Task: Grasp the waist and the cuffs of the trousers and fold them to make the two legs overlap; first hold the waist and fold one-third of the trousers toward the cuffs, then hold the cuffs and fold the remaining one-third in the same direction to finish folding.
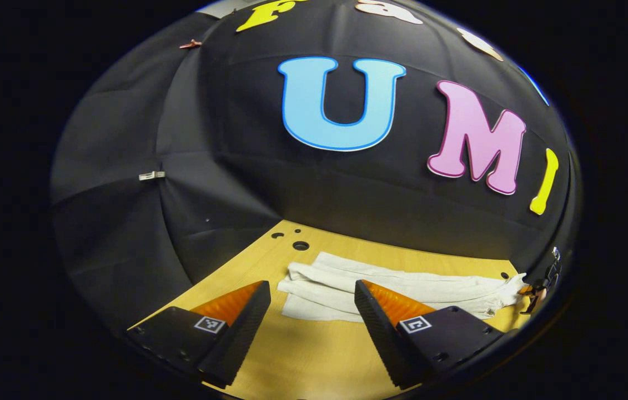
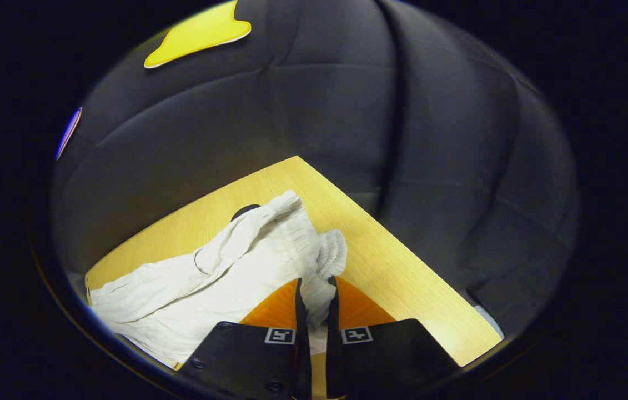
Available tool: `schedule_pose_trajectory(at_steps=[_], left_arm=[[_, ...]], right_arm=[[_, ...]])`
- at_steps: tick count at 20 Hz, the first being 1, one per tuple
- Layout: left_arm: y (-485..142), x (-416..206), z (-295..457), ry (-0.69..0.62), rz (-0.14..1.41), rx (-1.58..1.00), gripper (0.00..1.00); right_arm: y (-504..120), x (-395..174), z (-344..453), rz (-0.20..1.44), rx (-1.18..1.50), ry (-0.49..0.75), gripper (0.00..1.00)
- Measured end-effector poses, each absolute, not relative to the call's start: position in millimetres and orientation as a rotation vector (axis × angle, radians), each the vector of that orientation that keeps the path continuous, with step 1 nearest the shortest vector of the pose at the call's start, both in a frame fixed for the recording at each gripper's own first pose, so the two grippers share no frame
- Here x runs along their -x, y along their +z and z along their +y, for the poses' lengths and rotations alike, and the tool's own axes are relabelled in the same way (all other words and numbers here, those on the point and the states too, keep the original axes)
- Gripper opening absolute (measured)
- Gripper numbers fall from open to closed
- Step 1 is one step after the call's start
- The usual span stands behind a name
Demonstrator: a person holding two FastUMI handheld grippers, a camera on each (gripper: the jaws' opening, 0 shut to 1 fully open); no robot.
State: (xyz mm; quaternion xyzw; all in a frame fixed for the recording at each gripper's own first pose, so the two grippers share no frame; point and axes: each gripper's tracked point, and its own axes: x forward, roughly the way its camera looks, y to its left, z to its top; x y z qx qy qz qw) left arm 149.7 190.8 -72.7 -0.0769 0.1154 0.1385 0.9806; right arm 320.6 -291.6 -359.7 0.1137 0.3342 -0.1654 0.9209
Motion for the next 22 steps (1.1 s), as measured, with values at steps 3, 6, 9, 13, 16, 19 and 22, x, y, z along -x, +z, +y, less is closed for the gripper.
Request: schedule_pose_trajectory(at_steps=[3,6,9,13,16,19,22], left_arm=[[-72,-142,215,0.318,0.233,0.128,0.96],[-70,-137,222,0.313,0.229,0.121,0.96],[-71,-136,227,0.299,0.235,0.123,0.96],[-82,-149,237,0.281,0.251,0.119,0.96],[-80,-157,241,0.258,0.262,0.122,0.96],[-74,-166,244,0.231,0.254,0.073,0.96],[-76,-178,236,0.178,0.249,0.068,0.96]], right_arm=[[-333,-321,-286,0.628,-0.201,-0.341,0.15],[-293,-319,-271,0.577,-0.133,-0.311,0.14],[-255,-314,-250,0.524,-0.081,-0.271,0.14],[-237,-304,-236,0.449,-0.002,-0.190,0.14],[-237,-295,-240,0.375,-0.001,-0.132,0.14],[-242,-291,-243,0.353,-0.021,-0.088,0.14],[-225,-284,-242,0.328,-0.007,-0.012,0.14]])
